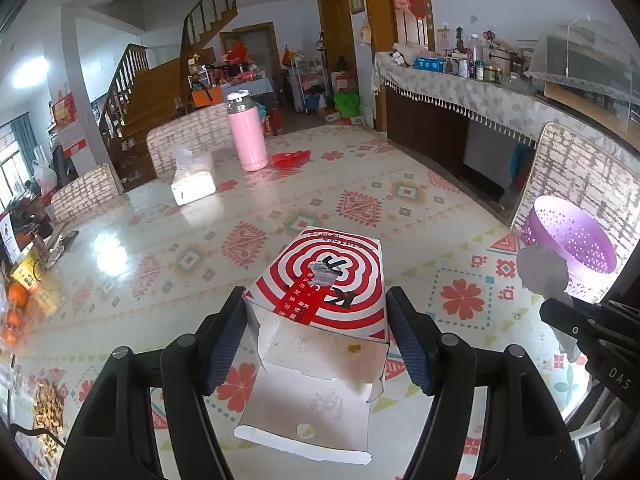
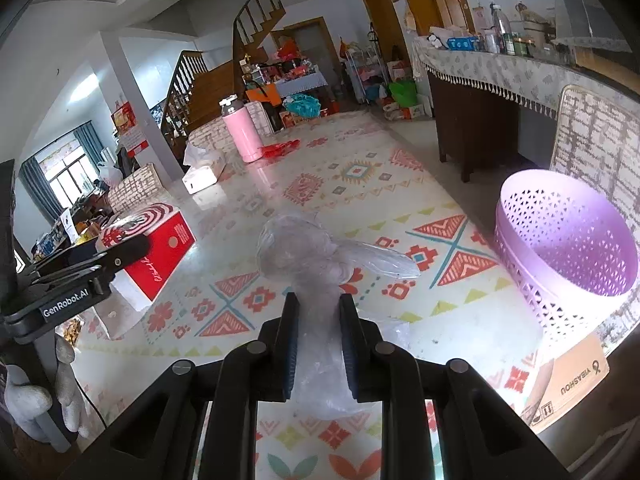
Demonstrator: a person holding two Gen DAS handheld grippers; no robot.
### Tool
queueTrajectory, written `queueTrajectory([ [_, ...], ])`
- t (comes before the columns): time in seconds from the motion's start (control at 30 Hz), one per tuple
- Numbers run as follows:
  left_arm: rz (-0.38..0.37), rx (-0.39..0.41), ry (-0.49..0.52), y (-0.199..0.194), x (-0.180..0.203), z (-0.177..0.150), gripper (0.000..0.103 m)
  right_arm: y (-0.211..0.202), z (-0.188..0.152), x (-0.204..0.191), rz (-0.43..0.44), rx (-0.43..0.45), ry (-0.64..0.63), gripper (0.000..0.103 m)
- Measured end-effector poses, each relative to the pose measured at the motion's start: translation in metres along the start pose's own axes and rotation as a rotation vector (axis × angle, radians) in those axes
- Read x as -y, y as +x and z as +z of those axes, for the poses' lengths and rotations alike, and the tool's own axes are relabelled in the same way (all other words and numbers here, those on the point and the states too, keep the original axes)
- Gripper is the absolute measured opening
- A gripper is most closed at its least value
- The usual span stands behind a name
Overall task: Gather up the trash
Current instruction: 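Lift and carry the spiral box and plastic bag toward the purple wastebasket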
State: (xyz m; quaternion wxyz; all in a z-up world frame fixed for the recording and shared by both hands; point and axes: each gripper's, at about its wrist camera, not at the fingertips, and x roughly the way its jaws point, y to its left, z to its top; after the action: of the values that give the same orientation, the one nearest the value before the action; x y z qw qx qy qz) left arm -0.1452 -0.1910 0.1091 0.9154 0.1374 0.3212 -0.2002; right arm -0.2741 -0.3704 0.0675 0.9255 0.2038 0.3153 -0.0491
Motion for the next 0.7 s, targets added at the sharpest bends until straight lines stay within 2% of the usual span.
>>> queueTrajectory([
  [0.7,-0.063,-0.033,0.070,0.021,0.058,0.021,0.069,-0.002,0.016,0.049,-0.005,0.005,0.074,0.022],
])
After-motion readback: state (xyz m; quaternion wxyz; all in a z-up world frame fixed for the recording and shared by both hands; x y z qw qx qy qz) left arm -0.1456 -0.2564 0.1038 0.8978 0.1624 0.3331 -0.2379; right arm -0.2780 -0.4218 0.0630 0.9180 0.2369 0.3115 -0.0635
